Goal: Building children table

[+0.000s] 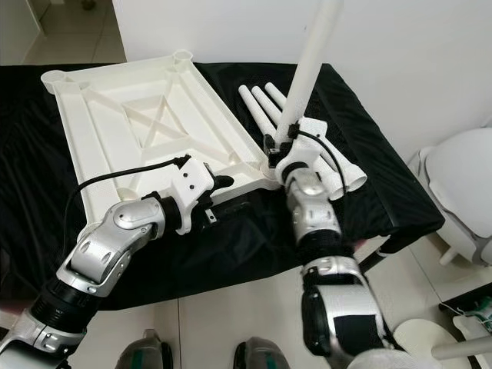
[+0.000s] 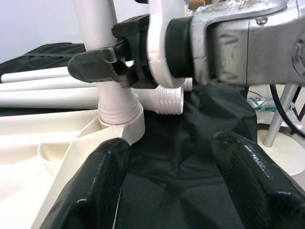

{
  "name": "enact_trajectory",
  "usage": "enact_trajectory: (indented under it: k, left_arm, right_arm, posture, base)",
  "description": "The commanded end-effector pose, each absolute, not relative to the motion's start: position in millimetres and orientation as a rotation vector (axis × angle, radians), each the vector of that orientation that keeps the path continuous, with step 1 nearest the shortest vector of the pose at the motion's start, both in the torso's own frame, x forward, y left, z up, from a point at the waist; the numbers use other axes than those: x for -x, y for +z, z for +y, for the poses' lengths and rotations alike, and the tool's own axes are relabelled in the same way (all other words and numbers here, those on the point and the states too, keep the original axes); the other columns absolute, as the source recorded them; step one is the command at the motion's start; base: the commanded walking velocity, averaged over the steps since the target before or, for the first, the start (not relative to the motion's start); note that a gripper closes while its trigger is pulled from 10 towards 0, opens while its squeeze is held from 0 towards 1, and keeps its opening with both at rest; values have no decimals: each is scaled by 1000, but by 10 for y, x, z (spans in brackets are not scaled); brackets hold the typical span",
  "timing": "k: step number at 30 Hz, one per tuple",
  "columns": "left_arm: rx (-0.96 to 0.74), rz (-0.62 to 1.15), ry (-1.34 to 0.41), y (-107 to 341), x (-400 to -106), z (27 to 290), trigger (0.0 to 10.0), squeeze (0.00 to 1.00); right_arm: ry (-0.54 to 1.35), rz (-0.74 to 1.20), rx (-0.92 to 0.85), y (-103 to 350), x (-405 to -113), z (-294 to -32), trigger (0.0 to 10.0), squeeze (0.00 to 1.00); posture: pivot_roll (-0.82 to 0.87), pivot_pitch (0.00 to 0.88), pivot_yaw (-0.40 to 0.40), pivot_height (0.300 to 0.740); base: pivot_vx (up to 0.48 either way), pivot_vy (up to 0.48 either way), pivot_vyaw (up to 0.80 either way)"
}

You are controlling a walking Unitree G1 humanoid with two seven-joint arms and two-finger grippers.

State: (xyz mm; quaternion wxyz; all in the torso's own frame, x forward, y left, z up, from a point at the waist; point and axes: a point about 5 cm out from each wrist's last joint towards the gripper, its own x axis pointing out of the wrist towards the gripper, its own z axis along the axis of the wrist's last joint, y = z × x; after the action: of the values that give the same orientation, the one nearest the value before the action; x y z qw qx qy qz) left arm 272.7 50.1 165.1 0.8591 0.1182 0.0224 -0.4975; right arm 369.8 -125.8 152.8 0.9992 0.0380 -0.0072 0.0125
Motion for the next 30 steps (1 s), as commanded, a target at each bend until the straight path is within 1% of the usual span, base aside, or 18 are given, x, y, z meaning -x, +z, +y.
enact_trajectory:
  k: [1,2,3,4,6,9,10,12,16,17,20,21,23,25,26,27,29,30]
  left_arm:
    - [-261,46,-1034,1650,-2726,480,10000,0]
    - [-260,46,-1038,1648,-2721,472,10000,0]
    - [-260,46,-1038,1648,-2721,472,10000,0]
    - [-259,46,-1040,1645,-2718,467,10000,0]
    - [-259,47,-1041,1644,-2716,466,10000,0]
    - [-261,49,-1040,1639,-2714,474,10000,0]
    - [-261,50,-1040,1636,-2710,475,10000,0]
    - [-261,51,-1040,1635,-2708,475,10000,0]
    - [-260,52,-1042,1631,-2705,471,10000,0]
    - [-259,51,-1042,1630,-2705,467,10000,0]
    - [-259,51,-1042,1629,-2706,465,10000,0]
    - [-260,51,-1043,1628,-2707,463,10000,0]
    - [-262,50,-1042,1631,-2712,462,10000,0]
    - [-263,49,-1042,1632,-2714,462,10000,0]
    - [-264,49,-1042,1634,-2715,463,10000,0]
    - [-264,49,-1042,1634,-2715,463,10000,0]
    - [-264,48,-1043,1635,-2717,467,10000,0]
    - [-264,48,-1043,1635,-2717,467,10000,0]
  right_arm:
    - [-33,-8,-127,1522,-3687,-1285,10000,0]
    - [-33,-19,-140,1544,-3677,-1182,10000,0]
    - [-33,-19,-140,1544,-3677,-1182,10000,0]
    - [-20,-24,-137,1566,-3666,-1099,10000,0]
    - [-8,-25,-133,1576,-3660,-1057,10000,0]
    - [-13,-7,-130,1566,-3656,-1095,10000,0]
    - [-17,0,-140,1565,-3647,-1115,10000,1000]
    - [-19,5,-146,1565,-3640,-1125,10000,1000]
    - [37,0,-166,1571,-3612,-1089,10000,1000]
    - [82,-3,-170,1570,-3592,-1069,10000,1000]
    - [120,-13,-166,1573,-3578,-1078,10000,1000]
    - [147,-18,-162,1575,-3569,-1091,10000,1000]
    - [179,-6,-130,1547,-3580,-1217,10000,1000]
    - [188,7,-120,1530,-3587,-1270,10000,1000]
    - [229,23,-116,1508,-3591,-1321,10000,0]
    - [229,23,-116,1508,-3591,-1321,10000,0]
    - [348,33,-32,1463,-3586,-1432,10000,0]
    - [348,33,-32,1463,-3586,-1432,10000,0]
  posture:
    - [-39,0,-51,740]
    - [-38,0,-52,740]
    - [-38,0,-52,740]
    - [-35,0,-52,740]
    - [-35,0,-52,740]
    - [-34,0,-55,740]
    - [-34,0,-56,740]
    - [-34,0,-56,740]
    - [-36,0,-55,740]
    - [-37,0,-56,740]
    - [-38,0,-57,740]
    - [-38,0,-57,740]
    - [-36,0,-59,740]
    - [-36,0,-59,740]
    - [-37,0,-58,740]
    - [-37,0,-58,740]
    - [-39,0,-54,740]
    - [-39,0,-54,740]
  base:
    - [0,0,0]
    - [0,0,0]
    - [0,0,0]
    - [0,0,0]
    - [0,0,0]
    - [0,0,0]
    - [0,0,0]
    - [0,0,0]
    - [0,0,0]
    - [0,0,0]
    - [0,0,0]
    - [0,0,0]
    - [0,0,0]
    - [0,0,0]
    - [0,0,0]
    - [0,0,0]
    - [0,0,0]
    - [0,0,0]
